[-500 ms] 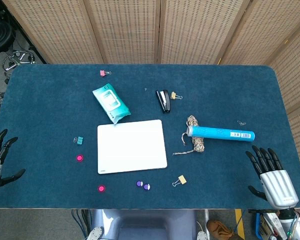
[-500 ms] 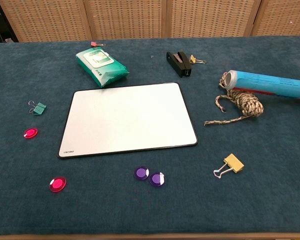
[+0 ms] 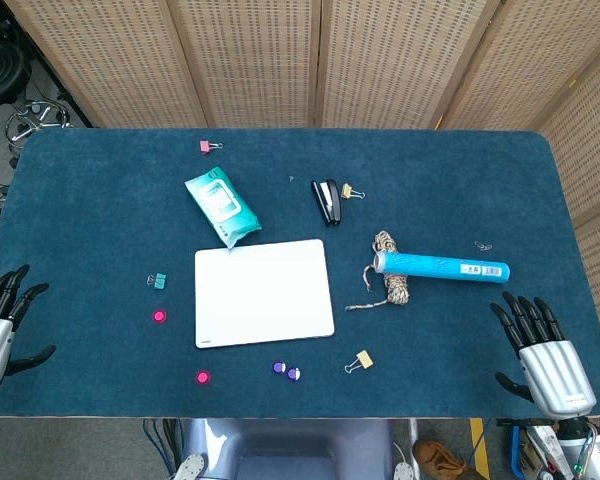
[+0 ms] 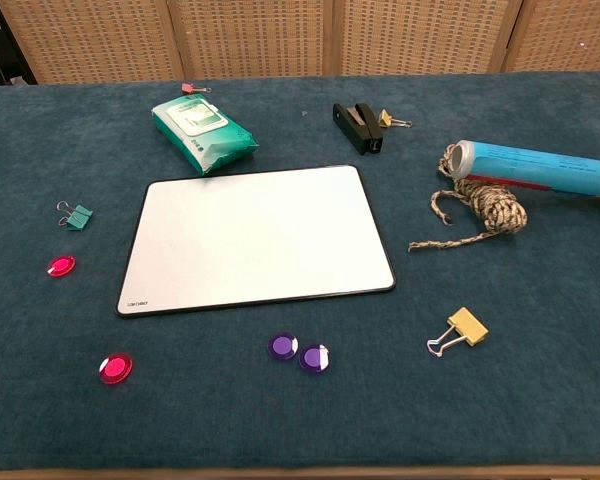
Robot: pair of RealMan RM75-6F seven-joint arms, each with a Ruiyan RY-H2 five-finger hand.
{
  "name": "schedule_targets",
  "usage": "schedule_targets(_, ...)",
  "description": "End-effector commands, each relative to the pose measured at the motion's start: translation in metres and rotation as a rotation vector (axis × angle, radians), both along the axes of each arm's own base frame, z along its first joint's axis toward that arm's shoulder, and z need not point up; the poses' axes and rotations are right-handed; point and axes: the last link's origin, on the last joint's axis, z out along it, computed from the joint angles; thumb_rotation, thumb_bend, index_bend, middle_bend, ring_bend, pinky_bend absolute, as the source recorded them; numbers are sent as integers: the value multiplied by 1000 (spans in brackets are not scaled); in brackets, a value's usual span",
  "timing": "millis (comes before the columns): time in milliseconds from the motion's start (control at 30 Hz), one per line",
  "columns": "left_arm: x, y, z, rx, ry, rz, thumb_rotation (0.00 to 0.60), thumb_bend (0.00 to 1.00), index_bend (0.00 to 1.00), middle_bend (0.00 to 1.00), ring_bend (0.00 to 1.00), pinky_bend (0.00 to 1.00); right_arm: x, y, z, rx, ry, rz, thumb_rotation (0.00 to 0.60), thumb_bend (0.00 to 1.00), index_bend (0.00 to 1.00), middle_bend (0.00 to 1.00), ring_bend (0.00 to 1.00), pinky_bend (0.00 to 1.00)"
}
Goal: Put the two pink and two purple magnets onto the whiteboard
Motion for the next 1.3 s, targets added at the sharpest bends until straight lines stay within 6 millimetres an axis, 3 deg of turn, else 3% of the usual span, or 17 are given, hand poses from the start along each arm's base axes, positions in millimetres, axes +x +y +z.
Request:
schedule_targets(33, -2, 3, -5, -65, 5, 16, 600, 0, 223, 0, 0, 0, 0, 0, 1, 1, -5, -4, 600, 0, 0, 0, 0, 0)
schedule_targets(167, -1, 13, -16, -130, -22, 47, 600, 0, 267, 0, 0, 0, -1, -2, 2, -2, -14, -15, 600, 0, 0, 0, 0, 0)
schedule_targets(300, 1, 34, -30, -181, -29, 69, 600, 0, 270, 0, 0, 0, -3, -3, 3, 1, -15, -27, 600, 0, 0, 0, 0, 0)
schedule_targets(433, 4, 57, -42, -207, -48, 90, 600, 3, 337, 0, 0, 0, -4, -4, 3, 4, -22, -35, 600, 0, 0, 0, 0, 0)
schedule_targets(667, 13, 80, -64, -244, -21, 98, 600, 36, 356, 0, 0, 0, -7, -7, 3, 10, -26, -55, 600, 0, 0, 0, 0, 0)
schedule_targets(900, 21, 89, -94, -290, 43, 81, 600, 46, 391, 0, 0, 0, -9, -8, 1, 16, -21, -68, 600, 0, 0, 0, 0, 0)
schedule_targets(1067, 24, 91, -111, -293, 64, 79, 600, 178, 409, 0, 0, 0, -10, -9, 1, 17, -21, -75, 600, 0, 0, 0, 0, 0)
schedule_targets(1300, 32, 93, -137, -316, 82, 75, 600, 223, 409, 0, 0, 0, -11, -10, 1, 22, -24, -80, 600, 0, 0, 0, 0, 0)
